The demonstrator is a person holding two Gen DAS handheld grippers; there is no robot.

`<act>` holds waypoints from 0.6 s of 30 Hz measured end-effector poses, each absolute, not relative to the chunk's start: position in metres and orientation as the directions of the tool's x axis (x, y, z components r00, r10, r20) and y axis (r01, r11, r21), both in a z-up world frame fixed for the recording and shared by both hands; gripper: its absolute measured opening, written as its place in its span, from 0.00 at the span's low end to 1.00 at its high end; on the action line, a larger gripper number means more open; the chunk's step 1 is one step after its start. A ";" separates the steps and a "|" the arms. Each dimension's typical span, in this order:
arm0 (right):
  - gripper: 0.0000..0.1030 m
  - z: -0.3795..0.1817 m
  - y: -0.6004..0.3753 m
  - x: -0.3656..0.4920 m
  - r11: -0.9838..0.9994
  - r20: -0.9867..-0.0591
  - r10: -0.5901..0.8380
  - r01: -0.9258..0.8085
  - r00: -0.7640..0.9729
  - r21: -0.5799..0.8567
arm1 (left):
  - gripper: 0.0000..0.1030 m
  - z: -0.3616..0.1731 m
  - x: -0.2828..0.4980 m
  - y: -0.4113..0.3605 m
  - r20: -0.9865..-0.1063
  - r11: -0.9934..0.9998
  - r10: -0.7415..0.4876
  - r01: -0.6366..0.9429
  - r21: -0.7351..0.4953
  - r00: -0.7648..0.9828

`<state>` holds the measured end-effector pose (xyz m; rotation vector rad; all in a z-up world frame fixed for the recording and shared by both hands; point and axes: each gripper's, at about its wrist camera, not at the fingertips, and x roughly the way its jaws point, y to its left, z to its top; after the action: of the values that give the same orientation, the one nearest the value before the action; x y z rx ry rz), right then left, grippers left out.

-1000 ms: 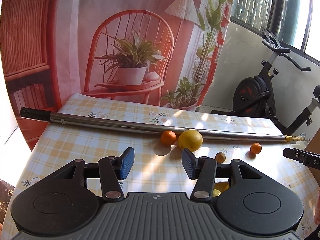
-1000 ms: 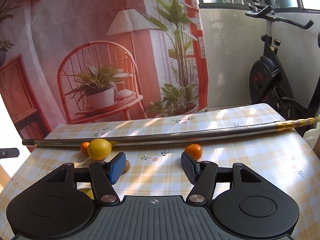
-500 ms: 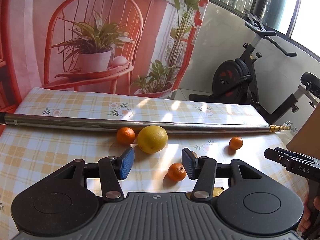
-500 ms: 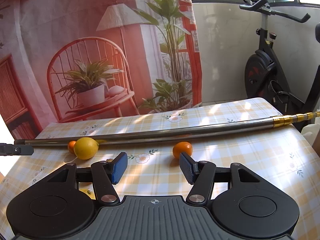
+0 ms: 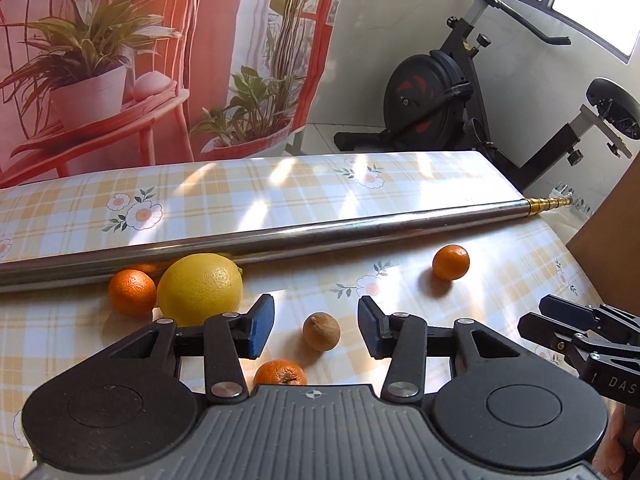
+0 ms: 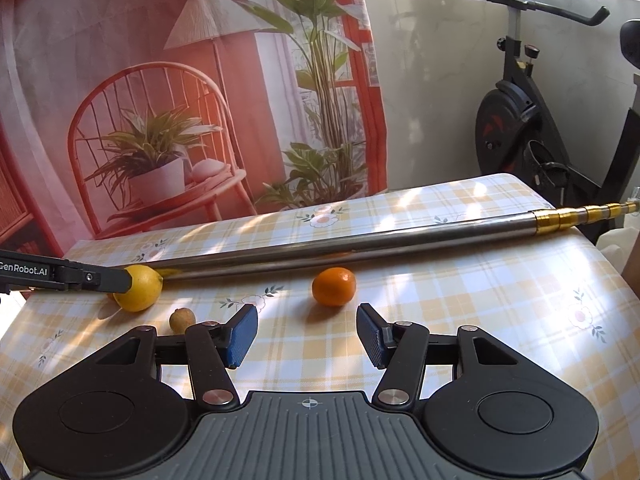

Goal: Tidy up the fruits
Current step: 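Grasp a brown fruit with the left gripper while the right gripper grasps a small orange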

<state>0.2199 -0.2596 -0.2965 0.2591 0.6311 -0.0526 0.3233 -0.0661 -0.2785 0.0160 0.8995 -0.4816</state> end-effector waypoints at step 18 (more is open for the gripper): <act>0.50 -0.316 -0.265 0.217 0.954 -0.624 0.058 0.140 0.779 0.264 | 0.28 -0.310 0.340 -0.086 -0.809 0.887 -0.375 0.429 -0.171 0.453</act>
<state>0.2174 -0.2650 -0.3165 0.3057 0.6785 -0.0450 0.3404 -0.0861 -0.3101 0.0612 0.9823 -0.4970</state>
